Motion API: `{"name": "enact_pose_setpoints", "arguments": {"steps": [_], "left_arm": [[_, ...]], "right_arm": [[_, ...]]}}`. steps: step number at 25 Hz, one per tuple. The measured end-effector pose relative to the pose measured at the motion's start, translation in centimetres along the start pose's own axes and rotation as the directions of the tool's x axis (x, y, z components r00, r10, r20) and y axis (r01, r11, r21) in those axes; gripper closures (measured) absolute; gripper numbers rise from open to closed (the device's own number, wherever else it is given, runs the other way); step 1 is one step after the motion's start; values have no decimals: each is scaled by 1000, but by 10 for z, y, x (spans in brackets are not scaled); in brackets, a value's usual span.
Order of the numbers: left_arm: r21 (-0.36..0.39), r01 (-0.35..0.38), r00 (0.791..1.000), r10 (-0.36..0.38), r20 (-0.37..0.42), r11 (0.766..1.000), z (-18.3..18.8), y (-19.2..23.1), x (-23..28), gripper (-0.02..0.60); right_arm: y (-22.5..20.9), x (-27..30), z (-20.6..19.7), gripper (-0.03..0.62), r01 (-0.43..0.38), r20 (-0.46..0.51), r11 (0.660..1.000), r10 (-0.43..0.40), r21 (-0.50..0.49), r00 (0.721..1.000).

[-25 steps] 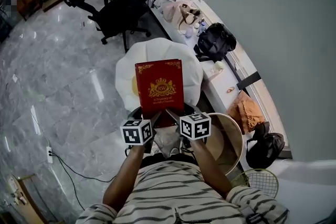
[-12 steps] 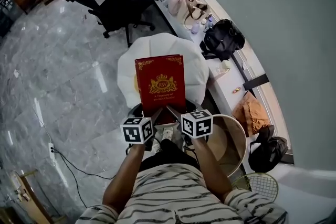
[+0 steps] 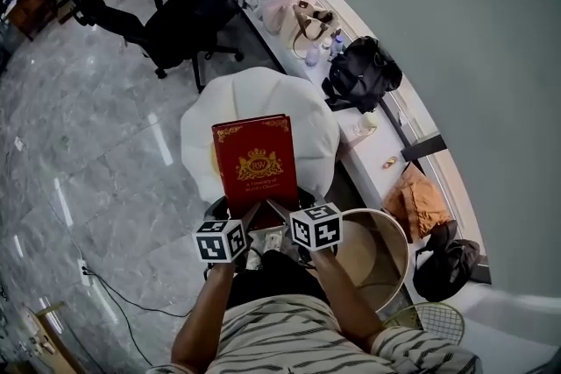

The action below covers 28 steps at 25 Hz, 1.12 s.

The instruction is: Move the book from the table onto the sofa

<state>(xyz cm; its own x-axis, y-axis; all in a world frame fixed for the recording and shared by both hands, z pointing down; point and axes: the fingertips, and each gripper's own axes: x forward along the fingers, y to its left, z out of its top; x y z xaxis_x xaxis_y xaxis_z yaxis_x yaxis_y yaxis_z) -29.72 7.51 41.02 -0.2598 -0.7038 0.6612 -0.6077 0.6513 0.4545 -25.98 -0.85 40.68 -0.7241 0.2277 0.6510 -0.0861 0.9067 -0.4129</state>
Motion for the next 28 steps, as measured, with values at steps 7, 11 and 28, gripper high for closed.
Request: {"name": "enact_pose_setpoints", "arguments": {"steps": [7, 11, 28], "left_arm": [[-61, 6, 999, -9, -49, 998, -21, 25, 33, 219], [-75, 19, 997, -24, -73, 997, -31, 50, 56, 219], [-97, 32, 985, -48, -168, 995, -98, 125, 155, 219]], "right_arm": [[-19, 35, -20, 268, 19, -53, 1000, -18, 21, 998], [-28, 65, -33, 268, 36, -78, 999, -34, 24, 996], [-83, 167, -109, 268, 94, -142, 990, -79, 104, 987]]}}
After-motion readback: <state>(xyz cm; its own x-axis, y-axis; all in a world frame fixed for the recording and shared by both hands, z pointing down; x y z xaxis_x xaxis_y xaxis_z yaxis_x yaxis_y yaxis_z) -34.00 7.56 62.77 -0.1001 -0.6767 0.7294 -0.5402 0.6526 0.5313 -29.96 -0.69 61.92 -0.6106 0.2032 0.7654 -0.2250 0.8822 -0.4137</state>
